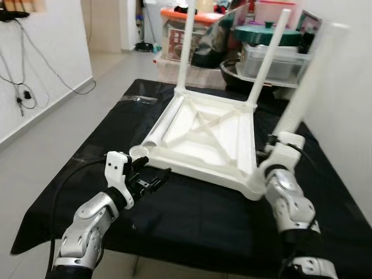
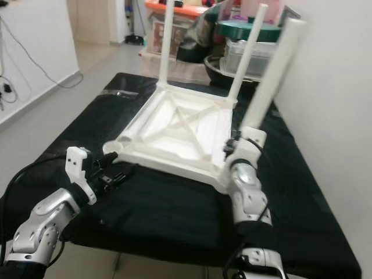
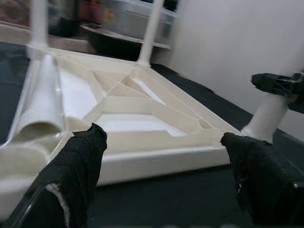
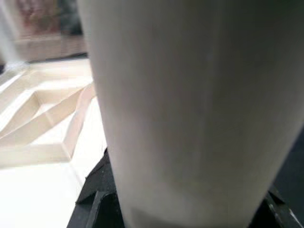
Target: Building children table
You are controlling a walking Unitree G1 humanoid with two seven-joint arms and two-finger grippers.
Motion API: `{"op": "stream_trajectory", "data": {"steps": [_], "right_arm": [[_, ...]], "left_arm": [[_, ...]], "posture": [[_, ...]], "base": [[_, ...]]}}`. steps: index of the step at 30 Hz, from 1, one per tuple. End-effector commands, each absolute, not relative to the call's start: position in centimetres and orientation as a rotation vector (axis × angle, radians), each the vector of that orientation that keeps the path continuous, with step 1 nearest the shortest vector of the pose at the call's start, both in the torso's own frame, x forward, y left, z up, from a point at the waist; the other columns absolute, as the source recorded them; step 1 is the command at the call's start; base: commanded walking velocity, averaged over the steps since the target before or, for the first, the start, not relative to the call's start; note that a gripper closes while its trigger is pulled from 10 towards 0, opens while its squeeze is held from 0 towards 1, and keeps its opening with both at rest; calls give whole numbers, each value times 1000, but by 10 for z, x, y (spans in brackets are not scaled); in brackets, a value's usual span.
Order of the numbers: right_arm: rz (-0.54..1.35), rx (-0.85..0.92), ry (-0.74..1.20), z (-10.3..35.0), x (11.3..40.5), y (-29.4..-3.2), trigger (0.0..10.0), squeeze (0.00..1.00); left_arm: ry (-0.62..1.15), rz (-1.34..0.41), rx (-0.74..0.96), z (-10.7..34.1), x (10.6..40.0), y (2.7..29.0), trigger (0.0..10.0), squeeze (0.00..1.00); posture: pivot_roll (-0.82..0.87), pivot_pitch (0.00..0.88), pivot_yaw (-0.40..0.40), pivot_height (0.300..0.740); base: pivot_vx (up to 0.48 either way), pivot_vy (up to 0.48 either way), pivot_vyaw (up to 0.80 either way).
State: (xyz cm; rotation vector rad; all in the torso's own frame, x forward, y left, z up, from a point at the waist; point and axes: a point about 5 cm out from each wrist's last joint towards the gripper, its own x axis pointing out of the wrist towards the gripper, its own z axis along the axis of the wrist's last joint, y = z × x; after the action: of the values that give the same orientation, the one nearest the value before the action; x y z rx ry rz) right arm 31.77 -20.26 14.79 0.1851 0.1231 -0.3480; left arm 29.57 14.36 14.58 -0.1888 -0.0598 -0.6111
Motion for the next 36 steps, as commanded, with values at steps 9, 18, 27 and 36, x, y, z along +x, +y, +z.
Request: {"op": "stream_trajectory", "data": {"steps": [9, 18, 27, 36], "right_arm": [[266, 276, 0, 181, 316, -156, 10000, 0], [715, 210, -62, 206, 300, -152, 10000, 0], [765, 54, 72, 166, 307, -133, 0, 0], [-436, 181, 280, 118, 318, -232, 0, 0]], "left_arm": [[-53, -634, -198, 146, 297, 141, 10000, 0], [-57, -624, -197, 146, 298, 141, 10000, 0], [-57, -625, -198, 146, 298, 140, 10000, 0], [-59, -624, -204, 146, 296, 141, 10000, 0]], "posture": [[41, 0, -112, 740], [60, 0, -125, 740], [77, 0, -138, 740], [67, 0, -135, 740]], "base": [[0, 0, 0], [0, 0, 0], [0, 0, 0], [0, 0, 0]]}}
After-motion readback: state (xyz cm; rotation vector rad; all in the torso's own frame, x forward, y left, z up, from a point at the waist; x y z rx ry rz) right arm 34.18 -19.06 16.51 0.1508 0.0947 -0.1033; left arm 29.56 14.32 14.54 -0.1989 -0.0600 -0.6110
